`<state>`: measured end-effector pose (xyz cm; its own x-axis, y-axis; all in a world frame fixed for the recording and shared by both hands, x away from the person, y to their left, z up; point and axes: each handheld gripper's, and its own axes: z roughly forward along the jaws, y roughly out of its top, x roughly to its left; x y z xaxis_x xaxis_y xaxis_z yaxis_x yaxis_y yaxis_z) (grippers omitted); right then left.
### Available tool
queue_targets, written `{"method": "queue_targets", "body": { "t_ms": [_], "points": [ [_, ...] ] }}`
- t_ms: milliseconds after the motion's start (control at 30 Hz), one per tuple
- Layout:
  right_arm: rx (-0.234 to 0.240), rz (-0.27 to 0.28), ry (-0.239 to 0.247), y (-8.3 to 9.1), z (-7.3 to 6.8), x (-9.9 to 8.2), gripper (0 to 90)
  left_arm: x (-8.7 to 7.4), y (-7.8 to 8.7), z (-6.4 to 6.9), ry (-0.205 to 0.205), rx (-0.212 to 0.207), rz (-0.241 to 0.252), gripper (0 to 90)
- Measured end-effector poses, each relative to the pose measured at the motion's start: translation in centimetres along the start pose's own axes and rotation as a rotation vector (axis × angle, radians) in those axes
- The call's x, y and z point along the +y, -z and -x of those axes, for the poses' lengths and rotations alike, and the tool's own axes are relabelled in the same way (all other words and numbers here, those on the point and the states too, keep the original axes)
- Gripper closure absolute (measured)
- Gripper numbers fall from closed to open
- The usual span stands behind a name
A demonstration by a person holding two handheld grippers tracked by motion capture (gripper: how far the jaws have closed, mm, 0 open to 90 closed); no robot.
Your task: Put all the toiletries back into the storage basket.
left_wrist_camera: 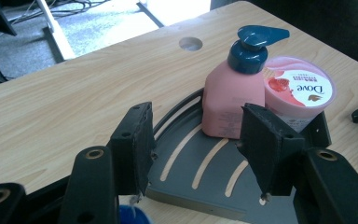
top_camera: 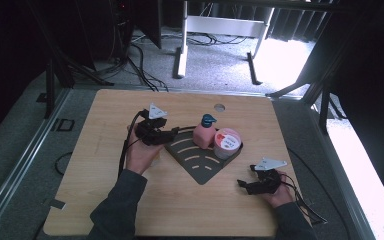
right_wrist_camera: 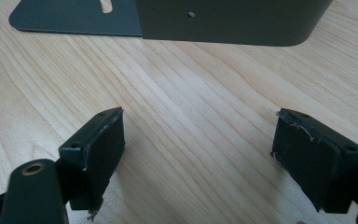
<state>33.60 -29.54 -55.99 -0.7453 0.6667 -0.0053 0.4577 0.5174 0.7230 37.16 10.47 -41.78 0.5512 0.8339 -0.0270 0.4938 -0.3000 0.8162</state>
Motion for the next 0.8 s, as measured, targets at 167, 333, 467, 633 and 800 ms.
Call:
{"method": "queue_targets", "body": {
  "t_ms": [167,333,467,633,800],
  "points": [
    [0.000,0.000,0.000,0.0,0.0,0.0,16.6,-0.3,0.2,-0.3,0.004,0.002,-0.016,44.6],
    [0.000,0.000,0.000,0.0,0.0,0.0,16.6,-0.4,0.3,-0.6,0.007,0.016,-0.025,44.5],
    [0.000,0.000,0.000,0.0,0.0,0.0,16.6,-0.5,0.7,-0.8,0.001,0.021,-0.033,45.0],
    [0.000,0.000,0.000,0.0,0.0,0.0,16.6,-0.5,1.0,-1.0,-0.003,0.034,-0.038,44.8],
    [0.000,0.000,0.000,0.0,0.0,0.0,16.6,-0.7,1.1,-1.5,-0.004,0.062,-0.049,43.8]
  ]
}}
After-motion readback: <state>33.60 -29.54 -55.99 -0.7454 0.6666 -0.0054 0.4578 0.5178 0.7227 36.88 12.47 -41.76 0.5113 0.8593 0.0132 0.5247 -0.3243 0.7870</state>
